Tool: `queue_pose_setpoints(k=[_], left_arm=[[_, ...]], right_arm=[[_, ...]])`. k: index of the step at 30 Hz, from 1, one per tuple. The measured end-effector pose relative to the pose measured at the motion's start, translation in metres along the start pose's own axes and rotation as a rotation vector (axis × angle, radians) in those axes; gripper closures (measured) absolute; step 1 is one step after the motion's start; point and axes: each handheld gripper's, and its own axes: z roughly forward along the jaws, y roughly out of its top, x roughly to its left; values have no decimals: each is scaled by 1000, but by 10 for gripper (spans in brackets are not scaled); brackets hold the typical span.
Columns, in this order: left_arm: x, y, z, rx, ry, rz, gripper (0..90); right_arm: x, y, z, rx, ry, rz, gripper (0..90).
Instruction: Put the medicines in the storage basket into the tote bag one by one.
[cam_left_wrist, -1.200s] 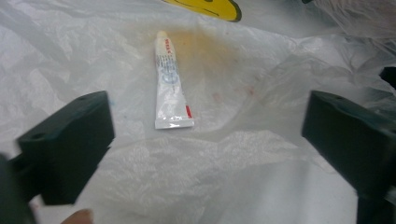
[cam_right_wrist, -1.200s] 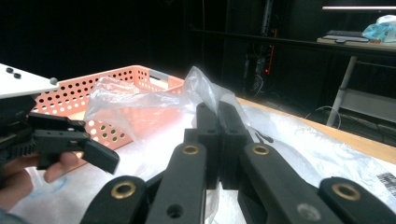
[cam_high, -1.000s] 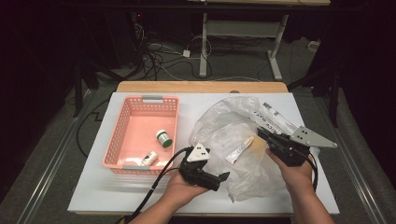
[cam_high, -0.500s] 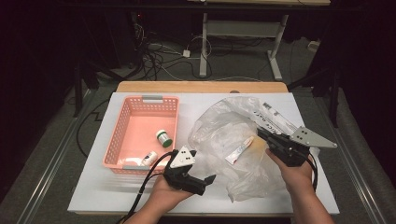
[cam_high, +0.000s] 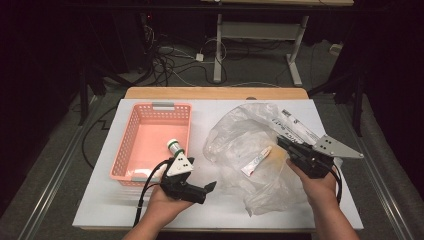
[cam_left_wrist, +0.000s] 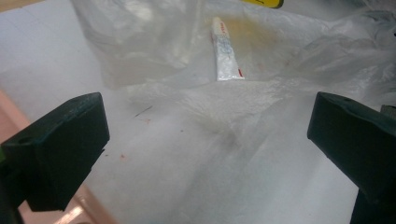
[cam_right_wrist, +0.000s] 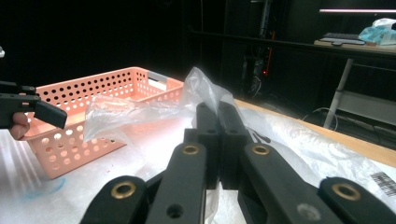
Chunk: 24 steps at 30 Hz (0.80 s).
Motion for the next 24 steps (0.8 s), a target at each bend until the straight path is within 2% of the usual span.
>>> queue_pose_setpoints(k=[7, 17, 24], left_arm=[[16, 0, -15, -22, 43, -35, 0], [45, -5, -33, -3, 153, -64, 0], [67, -10, -49, -9, 212, -119, 0]], right_arm=[[0, 1, -2, -3, 0, 5, 900], [0, 0, -1, 3, 4, -6, 900], [0, -1, 0, 8, 4, -3, 900]])
